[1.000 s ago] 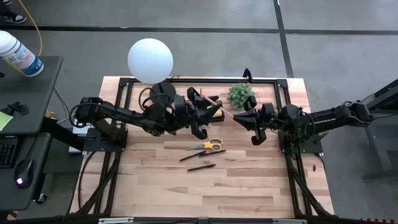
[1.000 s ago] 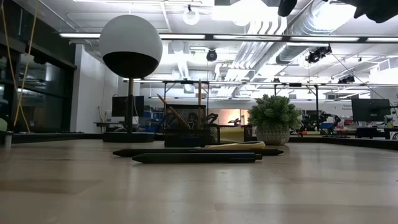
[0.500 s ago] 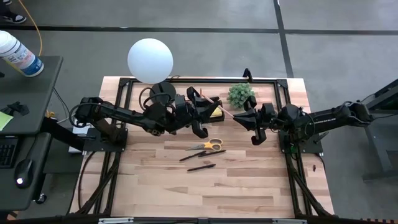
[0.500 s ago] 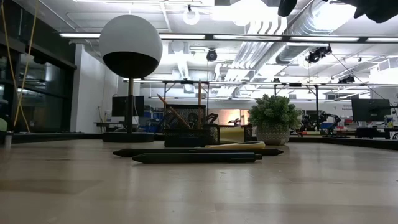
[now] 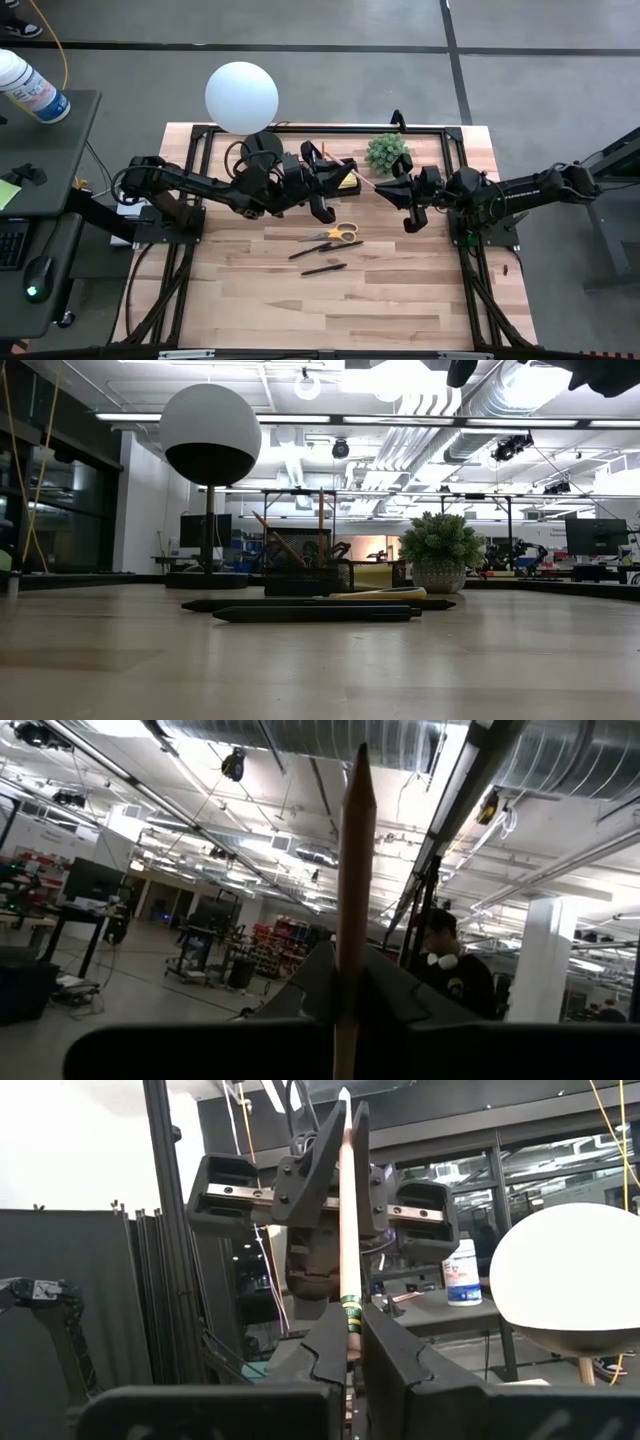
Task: Pick and place office supplies into organizer
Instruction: Put the wooden pencil into the desk organizer
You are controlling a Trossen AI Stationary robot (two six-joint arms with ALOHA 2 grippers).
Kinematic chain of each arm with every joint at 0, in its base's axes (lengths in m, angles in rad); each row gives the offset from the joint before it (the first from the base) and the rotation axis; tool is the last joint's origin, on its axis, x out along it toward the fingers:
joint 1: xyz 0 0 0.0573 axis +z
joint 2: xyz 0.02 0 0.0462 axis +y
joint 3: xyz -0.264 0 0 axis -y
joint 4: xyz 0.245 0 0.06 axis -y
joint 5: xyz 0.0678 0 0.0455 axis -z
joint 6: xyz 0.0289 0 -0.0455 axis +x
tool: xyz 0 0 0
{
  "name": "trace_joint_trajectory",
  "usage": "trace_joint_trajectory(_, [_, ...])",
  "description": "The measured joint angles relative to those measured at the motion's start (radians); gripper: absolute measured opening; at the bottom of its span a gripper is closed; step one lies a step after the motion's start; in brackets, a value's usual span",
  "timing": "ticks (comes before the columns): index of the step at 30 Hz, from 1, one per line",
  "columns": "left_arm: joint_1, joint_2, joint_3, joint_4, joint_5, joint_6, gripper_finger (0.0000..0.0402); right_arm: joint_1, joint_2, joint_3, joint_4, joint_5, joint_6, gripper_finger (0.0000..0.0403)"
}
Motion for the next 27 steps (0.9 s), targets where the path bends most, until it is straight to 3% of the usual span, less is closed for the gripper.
trace_joint_trajectory(10, [0.0, 0.0, 0.0, 0.001, -0.012, 0.0, 0.0012, 0.0, 0.0, 0.0, -0.002, -0.013, 0.003, 0.0019])
trace_joint_trajectory(19, [0.001, 0.0, 0.0, 0.018, -0.025, 0.031, 0.0015, 0.0, 0.0, 0.0, 0.0, -0.021, 0.0, 0.0125])
trace_joint_trajectory(27, [0.001, 0.0, 0.0, 0.019, -0.031, 0.082, 0.0016, 0.0, -0.001, 0.0, -0.072, -0.023, 0.005, 0.0184])
